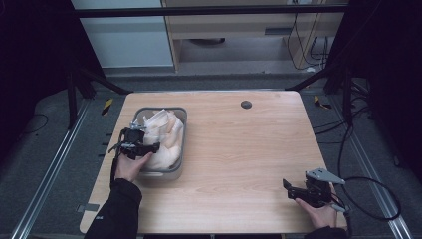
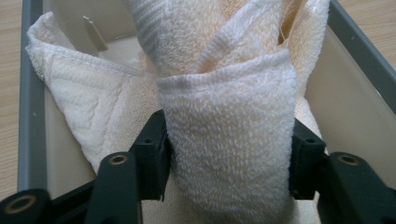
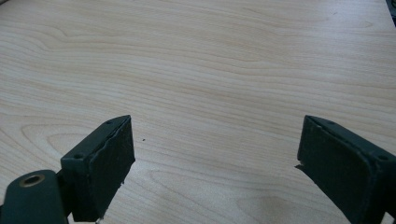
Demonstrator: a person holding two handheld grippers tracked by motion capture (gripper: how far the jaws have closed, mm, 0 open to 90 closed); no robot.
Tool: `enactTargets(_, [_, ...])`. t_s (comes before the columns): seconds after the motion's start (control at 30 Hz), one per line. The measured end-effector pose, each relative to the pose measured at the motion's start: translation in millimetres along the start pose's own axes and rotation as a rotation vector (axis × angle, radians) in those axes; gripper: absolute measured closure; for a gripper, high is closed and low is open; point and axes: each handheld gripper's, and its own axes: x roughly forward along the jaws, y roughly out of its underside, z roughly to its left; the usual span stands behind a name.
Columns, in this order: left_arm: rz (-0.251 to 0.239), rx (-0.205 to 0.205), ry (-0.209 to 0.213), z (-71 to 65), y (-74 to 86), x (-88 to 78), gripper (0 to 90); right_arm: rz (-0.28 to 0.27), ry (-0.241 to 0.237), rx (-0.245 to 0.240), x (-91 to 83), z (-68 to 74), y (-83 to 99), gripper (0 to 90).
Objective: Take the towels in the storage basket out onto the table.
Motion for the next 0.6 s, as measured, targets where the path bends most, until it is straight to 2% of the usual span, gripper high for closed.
enactTargets(0.3, [0.003,-0.016,-0.015,0.1,-0.5,-2.1,58.9,0.000,-0.001,0.002,-0.2,-0.5,0.1,10.9])
enactTargets(0.6, [-0.025,-0.024,-0.029,-1.3,-2.0,-12.7,61.7,0.001,-0.005,0.007,-0.4,-0.4,-0.1,10.9])
